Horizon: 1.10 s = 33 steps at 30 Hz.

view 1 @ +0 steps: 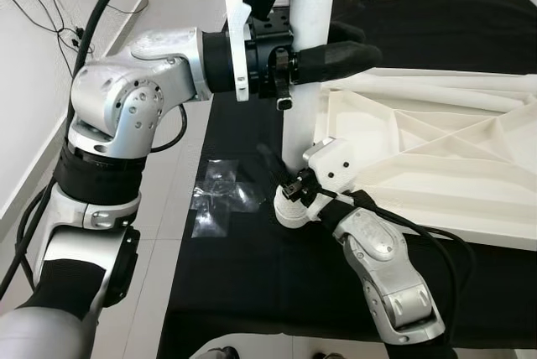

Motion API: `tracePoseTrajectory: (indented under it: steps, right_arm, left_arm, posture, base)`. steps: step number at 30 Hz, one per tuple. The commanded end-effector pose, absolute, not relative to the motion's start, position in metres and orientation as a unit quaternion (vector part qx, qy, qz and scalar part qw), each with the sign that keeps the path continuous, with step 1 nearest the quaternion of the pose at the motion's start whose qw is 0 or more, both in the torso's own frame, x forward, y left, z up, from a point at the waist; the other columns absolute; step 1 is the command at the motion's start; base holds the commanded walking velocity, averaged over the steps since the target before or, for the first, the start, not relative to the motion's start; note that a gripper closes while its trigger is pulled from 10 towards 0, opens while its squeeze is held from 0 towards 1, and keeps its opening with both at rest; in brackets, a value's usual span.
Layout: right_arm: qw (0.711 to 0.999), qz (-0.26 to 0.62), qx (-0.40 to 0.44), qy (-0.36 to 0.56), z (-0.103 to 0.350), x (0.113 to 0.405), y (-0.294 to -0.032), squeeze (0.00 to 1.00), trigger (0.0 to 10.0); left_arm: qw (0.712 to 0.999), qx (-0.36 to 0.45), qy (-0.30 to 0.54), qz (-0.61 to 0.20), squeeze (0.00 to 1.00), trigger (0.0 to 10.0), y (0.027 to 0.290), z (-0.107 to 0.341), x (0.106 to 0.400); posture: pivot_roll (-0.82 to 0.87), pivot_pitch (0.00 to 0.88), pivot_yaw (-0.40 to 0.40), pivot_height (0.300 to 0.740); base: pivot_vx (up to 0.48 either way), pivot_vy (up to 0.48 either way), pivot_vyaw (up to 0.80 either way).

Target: Building children table

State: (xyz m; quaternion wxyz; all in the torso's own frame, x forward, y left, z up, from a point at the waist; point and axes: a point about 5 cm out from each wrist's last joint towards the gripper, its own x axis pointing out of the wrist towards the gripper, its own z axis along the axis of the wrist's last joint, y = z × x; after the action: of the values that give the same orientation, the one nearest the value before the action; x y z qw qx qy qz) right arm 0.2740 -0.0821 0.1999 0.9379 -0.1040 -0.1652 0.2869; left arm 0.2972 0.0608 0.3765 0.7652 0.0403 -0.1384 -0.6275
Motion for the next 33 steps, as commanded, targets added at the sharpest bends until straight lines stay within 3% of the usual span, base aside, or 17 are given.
tracePoseTrajectory:
  steps: [1,5,6,15,16,20,21,26,29,30,31,33]
  right_arm:
    - [0.915,0.340,-0.175,-0.128,0.174,0.269,-0.074,0.00,0.0]
    - [0.915,0.337,-0.179,-0.129,0.175,0.274,-0.076,0.00,0.0]
    - [0.914,0.337,-0.185,-0.129,0.175,0.278,-0.078,0.00,0.0]
    - [0.910,0.347,-0.183,-0.135,0.176,0.282,-0.078,0.00,0.1]
    - [0.912,0.346,-0.177,-0.131,0.176,0.283,-0.079,0.00,10.0]
    - [0.913,0.350,-0.170,-0.125,0.180,0.289,-0.084,0.00,10.0]
    - [0.907,0.364,-0.171,-0.121,0.181,0.292,-0.088,1.00,10.0]
    - [0.893,0.395,-0.182,-0.120,0.190,0.301,-0.099,1.00,10.0]
    - [0.868,0.443,-0.193,-0.111,0.195,0.307,-0.105,1.00,10.0]
    - [0.854,0.470,-0.196,-0.104,0.200,0.314,-0.110,0.67,10.0]
    - [0.842,0.496,-0.190,-0.094,0.206,0.322,-0.115,0.00,10.0]
    - [0.836,0.510,-0.184,-0.088,0.211,0.327,-0.118,0.00,10.0]
  left_arm:
    - [0.796,0.033,-0.124,-0.592,0.00,9.7,0.069,0.373,0.308]
    - [0.796,0.033,-0.123,-0.591,0.00,9.1,0.070,0.373,0.308]
    - [0.796,0.033,-0.122,-0.592,0.00,0.0,0.070,0.372,0.307]
    - [0.794,0.025,-0.122,-0.595,0.00,0.0,0.070,0.372,0.305]
    - [0.794,0.024,-0.121,-0.595,0.00,0.0,0.070,0.372,0.305]
    - [0.795,0.025,-0.119,-0.594,0.00,0.0,0.070,0.371,0.306]
    - [0.795,0.024,-0.119,-0.594,0.00,0.0,0.070,0.371,0.306]
    - [0.795,0.023,-0.119,-0.594,0.00,0.0,0.068,0.373,0.305]
    - [0.795,0.023,-0.119,-0.594,0.00,0.0,0.067,0.374,0.305]
    - [0.795,0.022,-0.119,-0.595,0.00,0.0,0.068,0.373,0.305]
    - [0.795,0.022,-0.119,-0.594,0.00,0.0,0.068,0.373,0.305]
    - [0.795,0.023,-0.120,-0.594,0.00,0.0,0.068,0.372,0.305]
  posture:
    - [0.03,0.174,0.049,0.740]
    - [0.03,0.177,0.051,0.740]
    - [0.03,0.179,0.048,0.740]
    - [0.03,0.180,0.045,0.740]
    - [0.03,0.179,0.047,0.740]
    - [0.03,0.180,0.047,0.740]
    - [0.03,0.181,0.046,0.740]
    - [0.03,0.181,0.046,0.740]
    - [0.03,0.182,0.047,0.740]
    - [0.03,0.180,0.049,0.740]
    - [0.04,0.182,0.049,0.740]
    - [0.04,0.182,0.048,0.740]
  base:
    - [0.000,0.000,0.00]
    - [0.000,0.000,0.00]
    - [0.000,0.000,0.00]
    - [0.000,0.000,0.00]
    - [0.000,0.000,0.00]
    - [0.000,0.000,0.00]
    - [0.000,0.000,0.00]
    - [0.000,0.000,0.00]
    - [0.000,0.000,0.00]
    - [0.000,0.000,0.00]
    - [0.000,0.000,0.00]
    - [0.000,0.000,0.00]
